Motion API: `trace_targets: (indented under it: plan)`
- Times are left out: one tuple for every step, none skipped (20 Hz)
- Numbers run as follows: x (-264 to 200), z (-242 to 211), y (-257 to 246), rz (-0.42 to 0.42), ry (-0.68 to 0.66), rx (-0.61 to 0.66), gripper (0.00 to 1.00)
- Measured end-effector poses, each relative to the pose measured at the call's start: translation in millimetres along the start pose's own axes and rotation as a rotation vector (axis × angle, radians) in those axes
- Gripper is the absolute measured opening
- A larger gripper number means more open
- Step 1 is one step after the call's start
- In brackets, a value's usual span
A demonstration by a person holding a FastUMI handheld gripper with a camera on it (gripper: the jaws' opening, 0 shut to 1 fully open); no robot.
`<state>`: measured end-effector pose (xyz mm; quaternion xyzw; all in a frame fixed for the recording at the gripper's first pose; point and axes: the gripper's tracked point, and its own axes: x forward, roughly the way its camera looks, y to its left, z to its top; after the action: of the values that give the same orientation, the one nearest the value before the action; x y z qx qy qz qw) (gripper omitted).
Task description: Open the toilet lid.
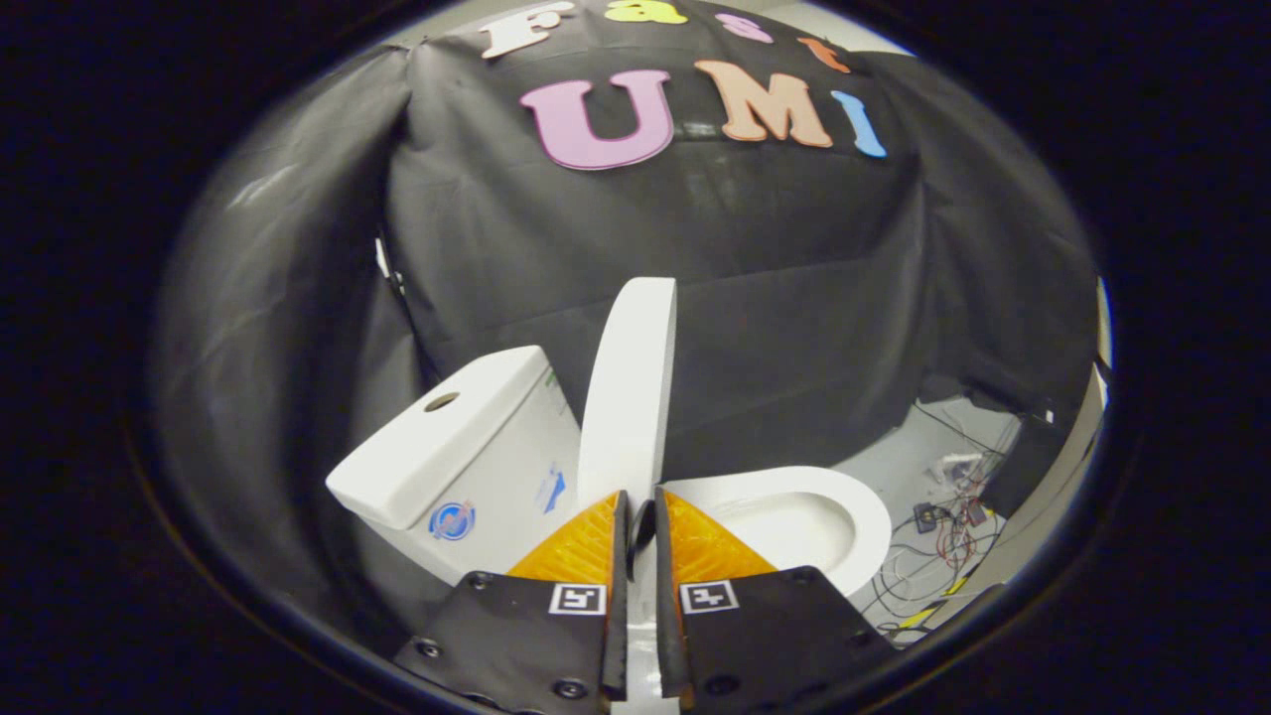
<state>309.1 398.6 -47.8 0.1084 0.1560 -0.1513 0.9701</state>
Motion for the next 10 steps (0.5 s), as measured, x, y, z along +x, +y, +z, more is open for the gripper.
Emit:
trace_targets:
  plan:
    - [2.2,3.4,9.2,0.034,-0.012,0.003,0.16]
    - [4.9,3.7,20.5,0.064,-0.024,0.008,0.17]
    - [4.6,2.5,30.9,0.086,-0.034,0.014,0.17]
    - [4.6,0.6,36.9,0.101,-0.039,0.011,0.17]
    - [5.2,0.0,42.9,0.111,-0.043,-0.004,0.17]
    - [6.6,-1.9,48.6,0.123,-0.045,-0.024,0.17]
    - [7.6,-4.0,54.6,0.139,-0.047,-0.055,0.17]
    - [9.1,-3.9,62.7,0.163,-0.052,-0.074,0.17]
    - [10.9,-5.0,67.6,0.181,-0.052,-0.078,0.17]
    - [12.8,-5.1,73.6,0.197,-0.053,-0.076,0.17]
